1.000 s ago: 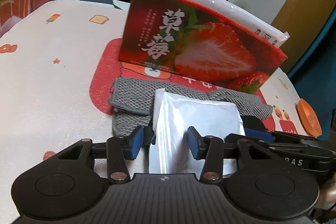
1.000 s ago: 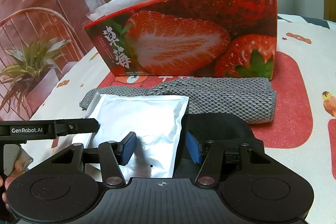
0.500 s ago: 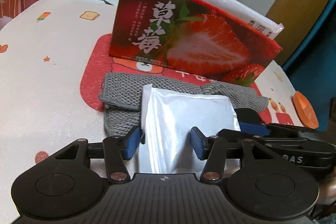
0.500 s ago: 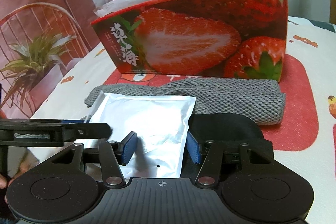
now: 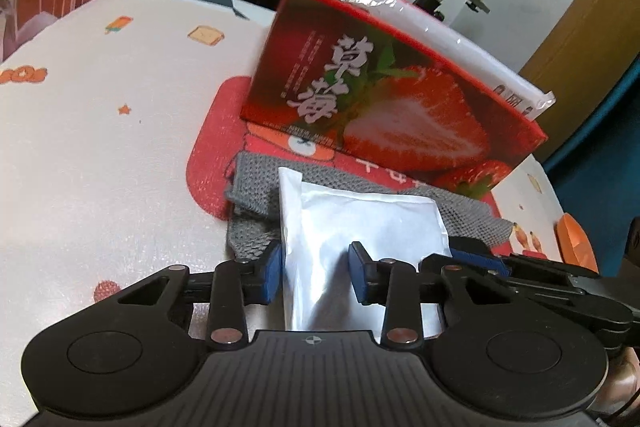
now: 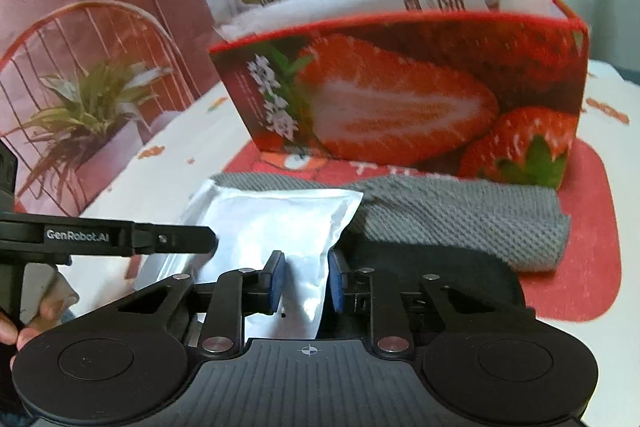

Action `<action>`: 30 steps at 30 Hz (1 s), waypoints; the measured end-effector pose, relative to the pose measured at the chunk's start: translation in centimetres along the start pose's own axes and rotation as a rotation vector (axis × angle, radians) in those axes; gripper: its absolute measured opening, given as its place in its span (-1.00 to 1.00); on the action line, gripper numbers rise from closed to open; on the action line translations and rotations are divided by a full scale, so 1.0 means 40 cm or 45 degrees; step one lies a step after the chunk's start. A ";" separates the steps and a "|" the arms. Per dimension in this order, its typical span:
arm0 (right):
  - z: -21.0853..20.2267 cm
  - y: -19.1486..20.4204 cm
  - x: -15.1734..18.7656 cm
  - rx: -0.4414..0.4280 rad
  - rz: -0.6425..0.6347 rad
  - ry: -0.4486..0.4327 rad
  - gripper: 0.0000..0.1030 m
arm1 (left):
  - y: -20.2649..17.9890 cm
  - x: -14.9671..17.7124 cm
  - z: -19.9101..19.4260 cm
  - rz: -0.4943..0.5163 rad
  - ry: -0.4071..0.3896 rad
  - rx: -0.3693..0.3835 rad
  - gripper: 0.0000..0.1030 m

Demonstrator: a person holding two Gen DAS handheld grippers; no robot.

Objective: Organize soft objects
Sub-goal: 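Close both grippers on the white sachet, then lift the white sachet with both grippers toward the red box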

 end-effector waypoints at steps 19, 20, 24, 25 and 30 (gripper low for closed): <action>-0.102 0.078 -0.124 -0.061 -0.138 -0.205 -0.69 | -0.033 -0.115 -0.123 0.126 -0.220 0.024 -0.48; -0.102 0.080 -0.125 -0.059 -0.145 -0.206 -0.70 | -0.035 -0.112 -0.122 0.136 -0.211 0.026 -0.47; -0.100 0.093 -0.111 -0.068 -0.175 -0.195 -0.78 | -0.028 -0.089 -0.110 0.174 -0.166 -0.003 -0.41; -0.099 0.096 -0.109 -0.072 -0.184 -0.193 -0.81 | -0.025 -0.084 -0.107 0.175 -0.157 -0.004 -0.41; -0.085 0.096 -0.093 -0.062 -0.183 -0.173 -0.84 | -0.010 -0.065 -0.093 0.148 -0.125 0.014 -0.41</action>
Point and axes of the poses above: each gripper's, at about its wrist camera, not at the fingertips, and z roughly the way its jaws point, y to its left, x to its underside, the point moved 9 cm from there along z, roughly the way its jaws point, and after that the axes turned 15 degrees about z, right-handed, at the moved point
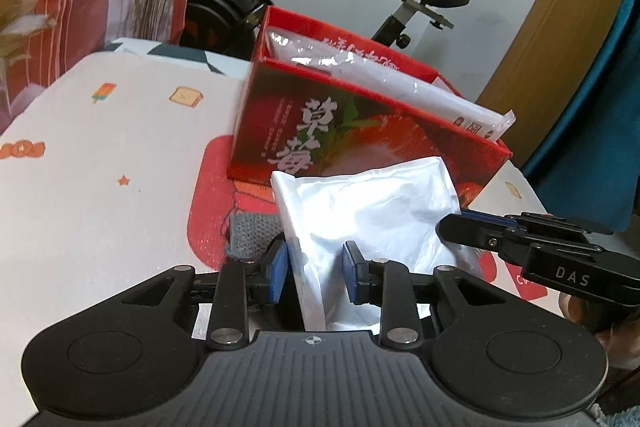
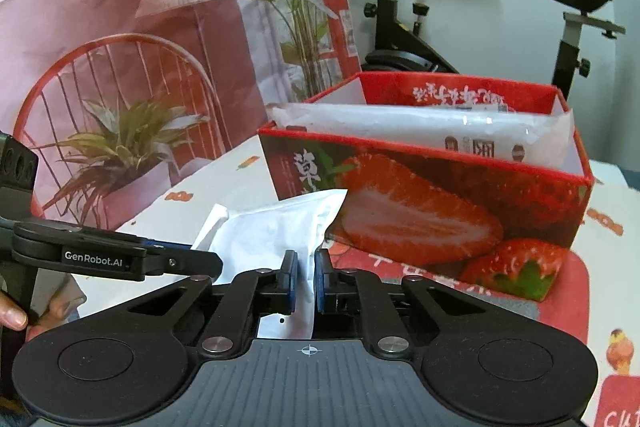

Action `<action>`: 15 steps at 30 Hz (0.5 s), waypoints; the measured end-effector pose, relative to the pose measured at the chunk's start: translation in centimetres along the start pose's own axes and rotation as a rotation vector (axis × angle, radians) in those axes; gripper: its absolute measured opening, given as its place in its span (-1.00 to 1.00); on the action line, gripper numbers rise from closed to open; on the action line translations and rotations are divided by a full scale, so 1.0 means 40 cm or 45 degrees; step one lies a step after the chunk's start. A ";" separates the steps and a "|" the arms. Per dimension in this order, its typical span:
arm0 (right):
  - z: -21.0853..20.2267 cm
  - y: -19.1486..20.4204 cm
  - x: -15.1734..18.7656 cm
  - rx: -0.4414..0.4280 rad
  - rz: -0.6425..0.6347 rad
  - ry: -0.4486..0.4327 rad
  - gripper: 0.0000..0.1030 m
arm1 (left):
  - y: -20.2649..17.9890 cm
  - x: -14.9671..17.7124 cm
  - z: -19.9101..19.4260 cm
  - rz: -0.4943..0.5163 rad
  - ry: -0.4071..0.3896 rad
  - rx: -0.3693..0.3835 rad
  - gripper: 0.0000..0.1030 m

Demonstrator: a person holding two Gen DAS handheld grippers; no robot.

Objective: Organize soft objects
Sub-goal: 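Lift the white sachet with both grippers toward the red box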

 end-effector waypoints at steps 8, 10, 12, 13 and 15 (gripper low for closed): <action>0.002 -0.003 0.008 -0.008 0.030 0.014 -0.85 | 0.021 -0.018 -0.018 -0.060 -0.060 -0.028 -0.68; 0.001 -0.001 0.003 -0.010 0.027 0.012 -0.85 | 0.024 -0.035 -0.030 -0.057 -0.091 -0.039 -0.71; 0.000 0.000 -0.001 -0.008 0.024 0.010 -0.85 | 0.022 -0.050 -0.041 -0.043 -0.112 -0.047 -0.71; -0.001 0.000 -0.004 -0.008 0.024 0.007 -0.85 | 0.021 -0.056 -0.046 -0.039 -0.123 -0.046 -0.71; -0.007 -0.001 -0.012 -0.007 0.026 -0.005 -0.85 | 0.018 -0.072 -0.059 -0.040 -0.155 -0.028 -0.71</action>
Point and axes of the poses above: each gripper's, at about its wrist camera, not at the fingertips, and z roughly the way its jaws point, y to its left, x to its underside, the point moved 9 cm from there along z, roughly the way its jaws point, and after that the axes turned 15 degrees about z, right-handed, at the moved point
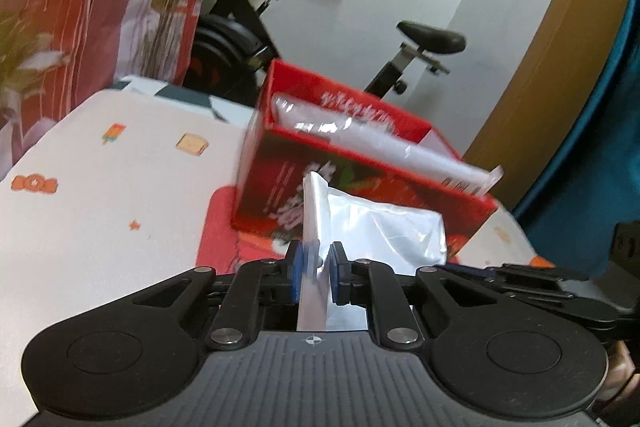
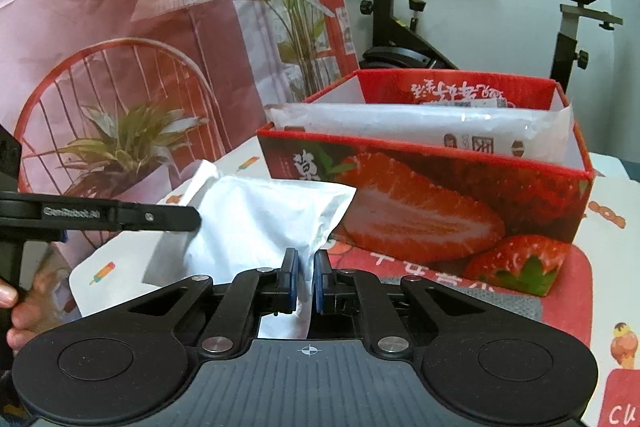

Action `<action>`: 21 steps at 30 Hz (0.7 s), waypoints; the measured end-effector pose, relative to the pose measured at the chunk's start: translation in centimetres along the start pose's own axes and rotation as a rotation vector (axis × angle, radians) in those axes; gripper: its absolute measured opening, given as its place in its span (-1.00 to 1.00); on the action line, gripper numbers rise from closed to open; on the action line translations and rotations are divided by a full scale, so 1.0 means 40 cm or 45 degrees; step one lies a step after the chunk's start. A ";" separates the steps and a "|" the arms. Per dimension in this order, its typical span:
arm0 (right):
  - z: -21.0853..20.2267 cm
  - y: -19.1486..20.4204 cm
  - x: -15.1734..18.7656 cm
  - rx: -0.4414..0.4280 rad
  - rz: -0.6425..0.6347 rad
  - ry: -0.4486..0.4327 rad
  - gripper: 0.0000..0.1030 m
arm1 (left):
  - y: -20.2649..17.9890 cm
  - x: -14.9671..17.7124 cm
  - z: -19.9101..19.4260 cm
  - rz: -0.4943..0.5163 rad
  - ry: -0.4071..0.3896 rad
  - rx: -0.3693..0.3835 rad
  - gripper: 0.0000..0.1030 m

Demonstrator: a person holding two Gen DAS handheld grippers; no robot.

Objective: Organize soft objects
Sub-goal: 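Lift the white sachet with both grippers toward the red box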

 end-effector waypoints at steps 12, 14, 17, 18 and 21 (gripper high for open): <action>-0.058 0.028 -0.164 -0.002 -0.100 -0.185 -0.85 | -0.036 -0.149 -0.029 0.075 -0.164 0.037 -0.71; -0.064 0.026 -0.197 0.004 -0.115 -0.214 -0.85 | -0.042 -0.181 -0.023 0.089 -0.179 0.032 -0.71; -0.070 0.019 -0.252 0.023 -0.132 -0.253 -0.84 | -0.054 -0.233 -0.007 0.133 -0.211 0.017 -0.71; -0.069 0.015 -0.269 0.027 -0.137 -0.265 -0.84 | -0.058 -0.252 0.001 0.148 -0.224 0.009 -0.71; -0.060 -0.002 -0.326 0.061 -0.161 -0.305 -0.84 | -0.059 -0.299 0.036 0.150 -0.236 0.010 -0.71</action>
Point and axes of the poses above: each gripper's, at about its wrist camera, not at the fingertips, and z roughly the way its jaws point, y to its left, x to its underside, the point moved 9 cm from there along z, roughly the way its jaws point, and after that the axes turned 15 degrees about z, right-handed, at the moved point
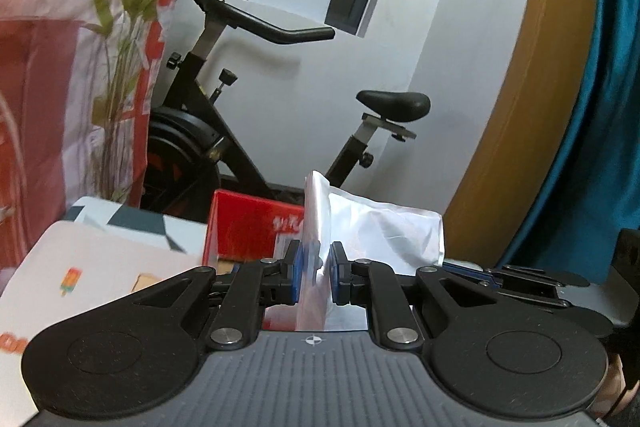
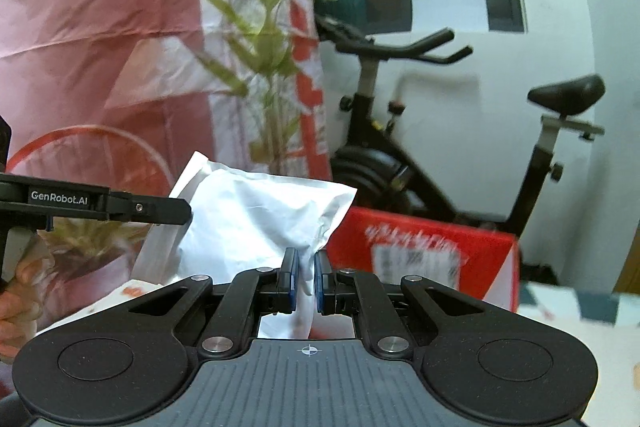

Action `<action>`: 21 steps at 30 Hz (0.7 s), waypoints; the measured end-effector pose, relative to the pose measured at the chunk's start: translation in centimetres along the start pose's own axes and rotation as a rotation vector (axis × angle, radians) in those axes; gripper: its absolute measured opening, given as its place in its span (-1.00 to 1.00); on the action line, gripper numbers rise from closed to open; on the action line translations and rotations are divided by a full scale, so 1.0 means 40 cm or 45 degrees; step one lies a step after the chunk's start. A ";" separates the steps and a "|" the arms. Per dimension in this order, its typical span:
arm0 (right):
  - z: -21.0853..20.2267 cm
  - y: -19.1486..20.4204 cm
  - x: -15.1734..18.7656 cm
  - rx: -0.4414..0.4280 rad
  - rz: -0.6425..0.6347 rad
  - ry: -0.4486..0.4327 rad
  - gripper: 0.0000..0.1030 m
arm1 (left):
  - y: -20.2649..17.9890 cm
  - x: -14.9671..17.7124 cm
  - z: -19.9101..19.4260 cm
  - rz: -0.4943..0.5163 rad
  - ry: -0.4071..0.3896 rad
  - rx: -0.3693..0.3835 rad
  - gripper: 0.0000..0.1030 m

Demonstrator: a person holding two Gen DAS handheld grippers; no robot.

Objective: Organize soft objects
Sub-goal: 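Lift the white sachet with both grippers toward the red box, then lower the white sachet into the red box and open both grippers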

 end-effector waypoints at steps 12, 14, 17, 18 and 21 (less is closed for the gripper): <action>0.202 -0.121 -0.098 0.225 -0.026 0.044 -0.84 | 0.024 -0.046 0.228 0.024 0.125 -0.017 -0.71; 0.230 -0.146 -0.079 0.261 -0.008 0.085 -0.84 | 0.026 -0.028 0.265 0.020 0.182 -0.008 -0.71; 0.258 -0.172 -0.043 0.287 0.016 0.146 -0.84 | 0.031 0.000 0.301 0.028 0.249 0.001 -0.70; 0.262 -0.176 -0.028 0.291 0.024 0.173 -0.84 | 0.032 0.008 0.308 0.035 0.265 0.006 -0.70; 0.274 -0.183 -0.001 0.301 0.027 0.214 -0.83 | 0.038 0.019 0.321 0.056 0.289 0.016 -0.70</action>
Point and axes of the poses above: each gripper's, at about its wrist camera, not at the fingertips, and z roughly the way its jaws point, y to its left, x to its underside, the point moved 9 cm from there along z, roughly the way its jaws point, and after that the axes turned 15 degrees about z, right-handed, at the moved point
